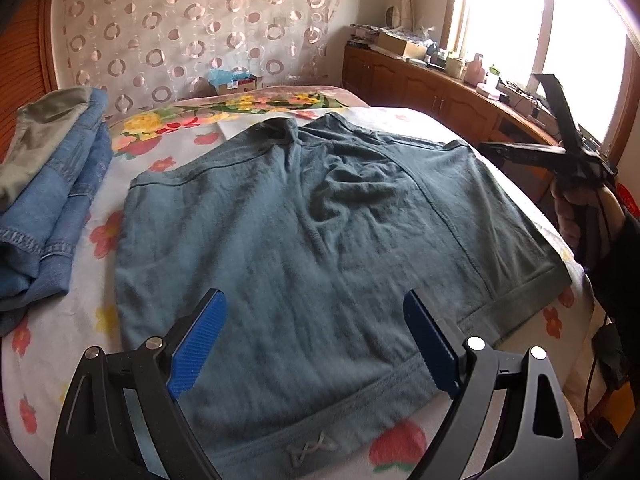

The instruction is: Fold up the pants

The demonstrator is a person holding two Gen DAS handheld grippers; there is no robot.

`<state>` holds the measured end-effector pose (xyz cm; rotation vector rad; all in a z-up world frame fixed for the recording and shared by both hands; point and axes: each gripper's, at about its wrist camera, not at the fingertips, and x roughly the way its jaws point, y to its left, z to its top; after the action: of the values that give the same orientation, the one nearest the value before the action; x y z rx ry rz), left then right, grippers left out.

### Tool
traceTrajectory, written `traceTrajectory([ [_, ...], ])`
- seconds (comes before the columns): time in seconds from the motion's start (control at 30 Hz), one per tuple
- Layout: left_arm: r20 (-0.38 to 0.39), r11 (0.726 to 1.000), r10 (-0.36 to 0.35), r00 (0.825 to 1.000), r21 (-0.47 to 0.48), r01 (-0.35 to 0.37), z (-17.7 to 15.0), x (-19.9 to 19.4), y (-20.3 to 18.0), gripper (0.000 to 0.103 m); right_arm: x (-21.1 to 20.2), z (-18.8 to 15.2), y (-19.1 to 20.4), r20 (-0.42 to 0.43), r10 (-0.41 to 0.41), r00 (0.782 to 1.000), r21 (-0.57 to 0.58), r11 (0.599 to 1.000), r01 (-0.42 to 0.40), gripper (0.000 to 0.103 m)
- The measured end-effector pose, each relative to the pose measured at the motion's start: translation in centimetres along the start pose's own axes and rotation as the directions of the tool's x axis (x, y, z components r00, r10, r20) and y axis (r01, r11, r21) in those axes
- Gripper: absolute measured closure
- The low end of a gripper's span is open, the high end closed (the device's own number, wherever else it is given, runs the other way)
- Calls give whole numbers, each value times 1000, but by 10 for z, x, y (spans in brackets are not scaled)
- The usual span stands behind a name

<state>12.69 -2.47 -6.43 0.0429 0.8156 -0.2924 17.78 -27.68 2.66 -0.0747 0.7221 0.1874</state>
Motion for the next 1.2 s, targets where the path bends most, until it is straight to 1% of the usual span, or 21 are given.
traceTrajectory([
  [0.17, 3, 999, 28, 1000, -25, -28, -13, -16, 14, 12, -31, -34, 10, 22, 51, 998, -22, 998, -51, 65],
  [0.4, 3, 996, 66, 998, -56, -66, -35, -32, 35, 14, -58, -77, 24, 19, 113, 993, -62, 992, -112, 64],
  [0.47, 3, 995, 68, 998, -75, -68, -41, -36, 42, 14, -64, -86, 27, 20, 128, 992, -69, 990, -126, 58],
  [0.63, -8, 992, 88, 996, -94, -88, -55, -40, 52, 17, -78, -97, 26, 39, 136, 990, -79, 988, -133, 53],
  [0.8, -12, 987, 99, 995, -127, -100, -67, -43, 61, 21, -85, -105, 29, 43, 134, 990, -88, 988, -130, 52],
  [0.87, -7, 987, 97, 995, -131, -98, -70, -46, 64, 21, -86, -108, 31, 43, 148, 988, -78, 986, -144, 52],
  [0.9, -3, 986, 97, 995, -134, -97, -71, -48, 65, 23, -87, -110, 31, 42, 154, 987, -74, 986, -150, 52],
  [0.97, 7, 986, 90, 996, -144, -88, -72, -53, 67, 34, -89, -112, 33, 44, 154, 987, -76, 986, -151, 52],
  [1.03, 15, 984, 84, 996, -156, -80, -74, -56, 70, 39, -89, -113, 35, 47, 151, 987, -82, 986, -147, 52],
  [1.07, 18, 984, 81, 997, -160, -77, -75, -57, 72, 44, -91, -114, 39, 47, 153, 987, -82, 986, -149, 52],
  [1.17, 19, 983, 75, 997, -167, -70, -77, -57, 73, 54, -90, -114, 45, 43, 158, 986, -77, 985, -154, 52],
  [1.2, 18, 984, 72, 997, -166, -68, -78, -57, 74, 56, -90, -115, 47, 42, 159, 986, -75, 985, -155, 52],
])
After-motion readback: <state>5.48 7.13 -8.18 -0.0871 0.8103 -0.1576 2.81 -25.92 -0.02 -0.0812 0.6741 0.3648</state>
